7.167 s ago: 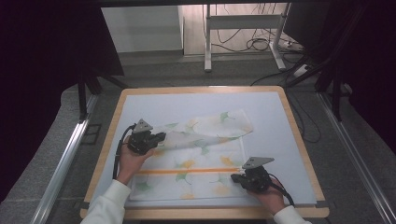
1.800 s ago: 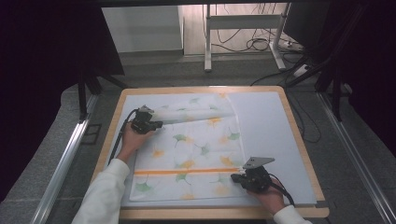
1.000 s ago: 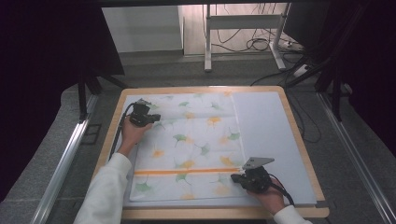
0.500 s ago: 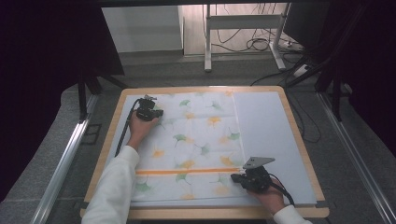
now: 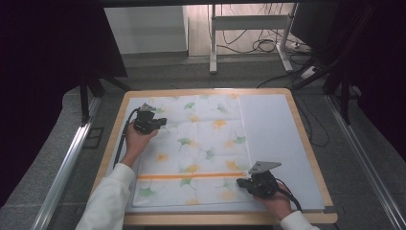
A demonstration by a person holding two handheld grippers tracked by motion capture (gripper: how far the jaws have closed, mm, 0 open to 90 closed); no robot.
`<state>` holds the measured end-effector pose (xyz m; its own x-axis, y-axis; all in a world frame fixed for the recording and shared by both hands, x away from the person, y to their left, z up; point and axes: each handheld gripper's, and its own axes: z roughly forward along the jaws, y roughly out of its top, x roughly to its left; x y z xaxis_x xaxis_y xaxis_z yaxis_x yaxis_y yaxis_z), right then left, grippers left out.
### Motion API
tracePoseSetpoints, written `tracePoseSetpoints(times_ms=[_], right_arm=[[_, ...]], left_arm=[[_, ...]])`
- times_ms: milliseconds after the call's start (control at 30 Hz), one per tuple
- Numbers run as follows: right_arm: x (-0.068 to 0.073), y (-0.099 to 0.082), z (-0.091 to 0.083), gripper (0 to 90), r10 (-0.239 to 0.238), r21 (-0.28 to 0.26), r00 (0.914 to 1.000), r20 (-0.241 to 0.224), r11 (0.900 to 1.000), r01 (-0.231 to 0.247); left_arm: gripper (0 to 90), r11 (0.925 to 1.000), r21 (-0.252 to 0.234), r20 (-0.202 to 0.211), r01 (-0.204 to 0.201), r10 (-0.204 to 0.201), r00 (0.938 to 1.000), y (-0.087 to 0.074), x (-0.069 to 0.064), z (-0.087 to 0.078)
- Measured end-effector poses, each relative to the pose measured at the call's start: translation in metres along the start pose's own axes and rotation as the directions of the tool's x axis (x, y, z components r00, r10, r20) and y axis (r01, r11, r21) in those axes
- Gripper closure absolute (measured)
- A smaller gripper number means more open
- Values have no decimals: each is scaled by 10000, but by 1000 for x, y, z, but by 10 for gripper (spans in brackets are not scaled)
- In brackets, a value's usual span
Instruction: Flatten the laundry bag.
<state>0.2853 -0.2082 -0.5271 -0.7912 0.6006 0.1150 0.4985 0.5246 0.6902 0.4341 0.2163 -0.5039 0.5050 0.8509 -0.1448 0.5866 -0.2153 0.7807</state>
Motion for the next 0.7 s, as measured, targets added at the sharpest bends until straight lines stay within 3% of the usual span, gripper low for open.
tracePoseSetpoints(times_ms=[133, 333, 433, 567, 700], right_arm=[[0, 0, 0, 893, 9, 0, 10000, -10, 10000, -9], [1, 1, 0, 893, -89, 34, 10000, 33, 10000, 89], [0, 1, 1, 893, -107, 47, 9999, 16, 9999, 107], [-1, 2, 1, 893, -45, 39, 10000, -18, 10000, 45], [-1, 2, 1, 893, 21, 18, 10000, 1, 10000, -21]], left_arm=[[899, 9998, -191, 506, 102, -92, 9987, -13, -11, -9], [899, 9994, -314, 735, 142, -119, 9972, -22, -22, -22], [898, 9991, -409, 645, -93, 119, 9978, -26, -29, -34], [895, 9985, -541, 979, -5, 58, 9952, -40, -40, -51], [894, 9980, -572, 1187, -281, 347, 9923, -49, -54, -62]])
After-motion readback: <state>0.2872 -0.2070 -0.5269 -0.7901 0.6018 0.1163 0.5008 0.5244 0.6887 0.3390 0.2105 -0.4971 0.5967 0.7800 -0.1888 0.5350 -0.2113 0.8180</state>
